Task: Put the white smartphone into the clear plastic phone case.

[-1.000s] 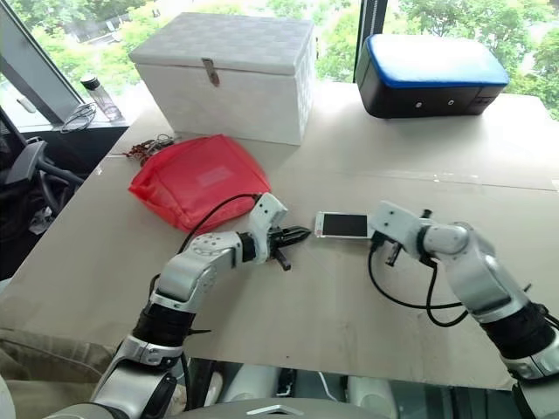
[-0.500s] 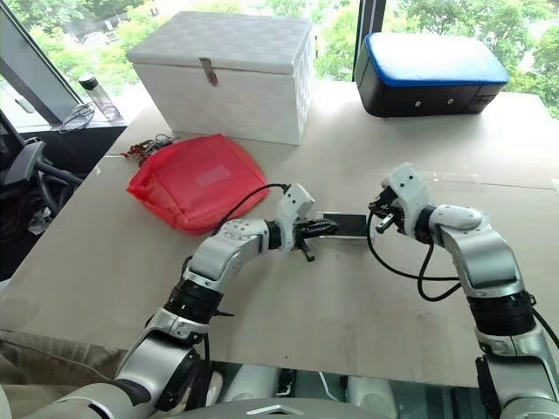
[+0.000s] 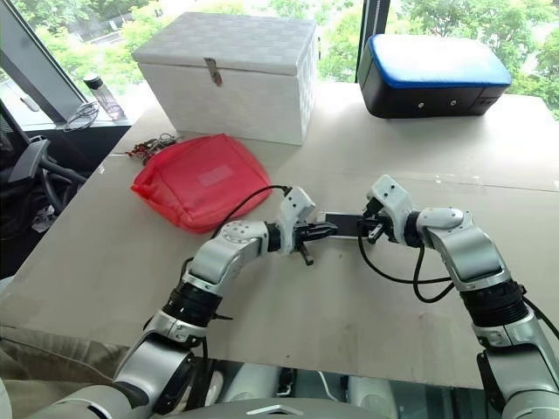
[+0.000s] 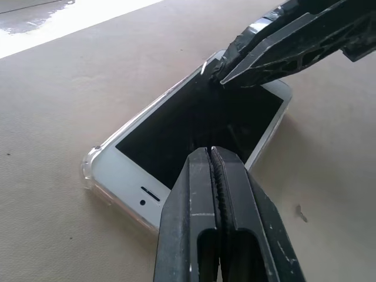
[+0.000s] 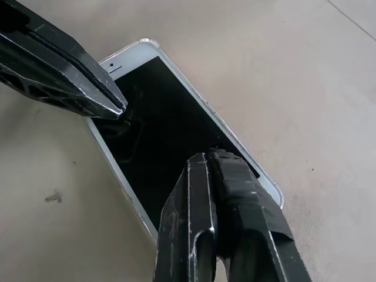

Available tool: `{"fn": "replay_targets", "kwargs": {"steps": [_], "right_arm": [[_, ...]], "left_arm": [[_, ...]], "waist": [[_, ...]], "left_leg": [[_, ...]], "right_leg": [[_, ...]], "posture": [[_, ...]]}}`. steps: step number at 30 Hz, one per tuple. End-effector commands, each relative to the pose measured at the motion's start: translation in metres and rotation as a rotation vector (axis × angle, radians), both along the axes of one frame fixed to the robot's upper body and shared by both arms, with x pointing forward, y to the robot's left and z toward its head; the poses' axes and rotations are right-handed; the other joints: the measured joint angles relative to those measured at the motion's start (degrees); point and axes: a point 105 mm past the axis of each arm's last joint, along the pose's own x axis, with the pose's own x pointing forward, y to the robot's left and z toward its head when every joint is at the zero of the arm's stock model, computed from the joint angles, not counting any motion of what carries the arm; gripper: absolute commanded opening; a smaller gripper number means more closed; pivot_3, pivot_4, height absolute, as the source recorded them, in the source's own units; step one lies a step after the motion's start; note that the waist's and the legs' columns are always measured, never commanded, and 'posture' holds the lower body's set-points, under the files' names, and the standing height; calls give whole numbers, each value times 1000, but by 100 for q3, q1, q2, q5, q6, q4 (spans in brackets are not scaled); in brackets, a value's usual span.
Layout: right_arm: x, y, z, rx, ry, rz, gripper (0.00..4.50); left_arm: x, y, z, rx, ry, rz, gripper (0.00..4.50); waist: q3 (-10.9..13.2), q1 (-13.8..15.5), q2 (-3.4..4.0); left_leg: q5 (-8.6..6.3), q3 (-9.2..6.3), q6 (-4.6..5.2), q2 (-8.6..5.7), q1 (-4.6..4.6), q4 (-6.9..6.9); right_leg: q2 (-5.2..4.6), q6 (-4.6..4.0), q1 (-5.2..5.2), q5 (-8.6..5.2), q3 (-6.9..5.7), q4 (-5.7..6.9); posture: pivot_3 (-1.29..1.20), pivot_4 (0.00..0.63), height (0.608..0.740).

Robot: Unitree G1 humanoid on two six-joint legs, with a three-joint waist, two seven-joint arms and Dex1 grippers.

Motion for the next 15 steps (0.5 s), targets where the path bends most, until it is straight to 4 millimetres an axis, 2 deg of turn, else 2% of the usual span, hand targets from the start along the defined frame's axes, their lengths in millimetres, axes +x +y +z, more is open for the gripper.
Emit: {"fn": "replay_targets", "kwargs": {"steps": [1,4,10,12,15], "right_arm": [[-1,-9,-17,-55,91,-16,0],[0,-22,-26,-130,144,-36,0],[-4,-39,-30,-203,238,-29,0],[-6,-40,-36,-211,289,-17,0],[-11,-42,-55,-241,371,4,0]], "left_arm": [[-6,-3,-10,28,19,-5,52],[-6,-4,-10,26,15,-2,52],[-6,-5,-12,15,21,17,52],[-8,-6,-14,13,24,20,52],[-9,-9,-15,3,28,30,52]], "waist": [[-1,-2,0],[-2,3,1],[-4,9,-3],[-9,2,-11],[-20,-4,-20]], "left_leg": [[0,0,0,0,2,0],[0,0,0,0,8,1],[-2,-11,2,-2,45,1],[-3,-11,4,-3,92,-18],[-3,-11,4,-2,97,-20]], "right_leg": [[0,0,2,0,1,0],[-1,0,9,0,0,0],[-17,-2,65,-1,-14,-19],[-38,-3,110,-2,-15,-42],[-45,-4,112,-2,-15,-42]], "posture": [[0,150,740],[0,150,740],[0,150,740],[0,150,740],[0,150,740]]}}
